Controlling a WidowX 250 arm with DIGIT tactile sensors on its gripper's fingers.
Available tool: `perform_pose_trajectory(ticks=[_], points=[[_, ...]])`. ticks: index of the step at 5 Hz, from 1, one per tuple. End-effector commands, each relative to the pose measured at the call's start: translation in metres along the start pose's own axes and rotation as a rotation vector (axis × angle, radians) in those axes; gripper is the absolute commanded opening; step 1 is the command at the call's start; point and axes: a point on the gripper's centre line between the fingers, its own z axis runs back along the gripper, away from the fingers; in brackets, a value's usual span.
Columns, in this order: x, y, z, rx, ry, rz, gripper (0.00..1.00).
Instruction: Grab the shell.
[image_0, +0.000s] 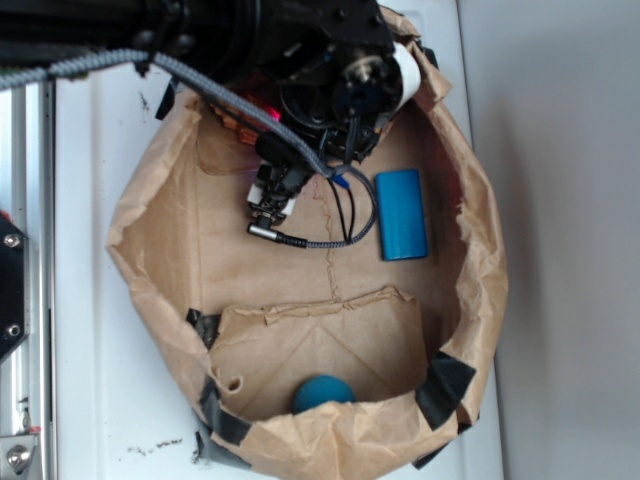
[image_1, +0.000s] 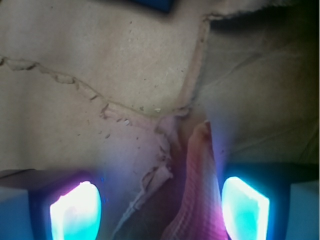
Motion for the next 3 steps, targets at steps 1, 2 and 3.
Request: perform_pose_trajectory(ticks=[1,2,3], points=[[0.0,-0.009,-0.002,0.064,-0.003,0.011,0.0],[-0.002,-0.011,0.002,0.079,-0.01,0.006,0.0],[-0.003,-0.012,0.01,0.07,-0.025,0.003,0.0]])
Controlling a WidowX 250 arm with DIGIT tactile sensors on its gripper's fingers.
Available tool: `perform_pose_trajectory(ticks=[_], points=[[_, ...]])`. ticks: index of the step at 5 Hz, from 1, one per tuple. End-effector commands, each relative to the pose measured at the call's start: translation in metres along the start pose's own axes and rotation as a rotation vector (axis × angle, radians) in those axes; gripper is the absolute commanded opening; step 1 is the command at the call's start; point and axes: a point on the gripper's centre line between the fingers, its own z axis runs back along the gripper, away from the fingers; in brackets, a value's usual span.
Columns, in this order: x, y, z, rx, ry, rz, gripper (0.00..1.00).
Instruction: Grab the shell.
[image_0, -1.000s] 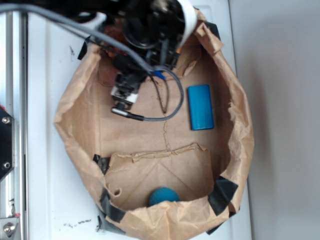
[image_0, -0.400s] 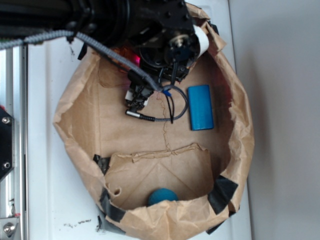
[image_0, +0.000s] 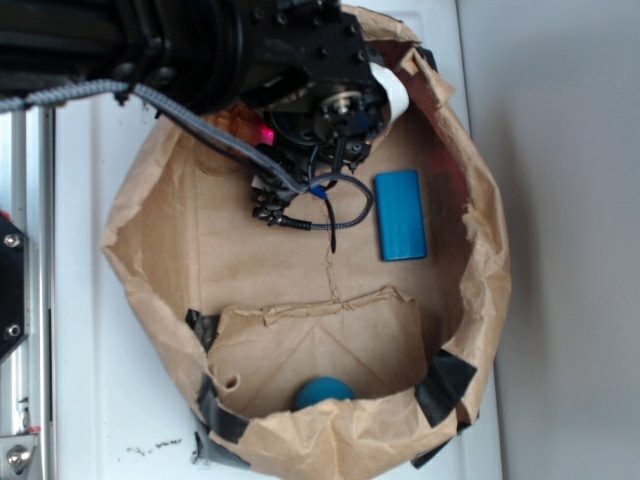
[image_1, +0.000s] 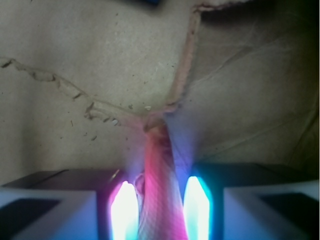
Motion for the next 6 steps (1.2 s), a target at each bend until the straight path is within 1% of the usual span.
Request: perform_pose_trajectory(ticks=[1,2,3,4,5,6], points=[[0.0,-0.007,0.034,-0.001,-0.08,-0.024,0.0],[-0.007,-0.014,0.076,-0.048,-0.181,-0.038,0.0],[-0.014,-0.025,0.117,-0.071,-0.282,-0.078,0.0],[-0.022,-0.032,0.142,-0.077,-0.352,-0.105,0.0],[-0.028,-0.041,0.152,-0.073,-0.365,-0.132,0.0],[-0.03,-0.045,0.152,-0.044,-0.293,-0.112,0.41]])
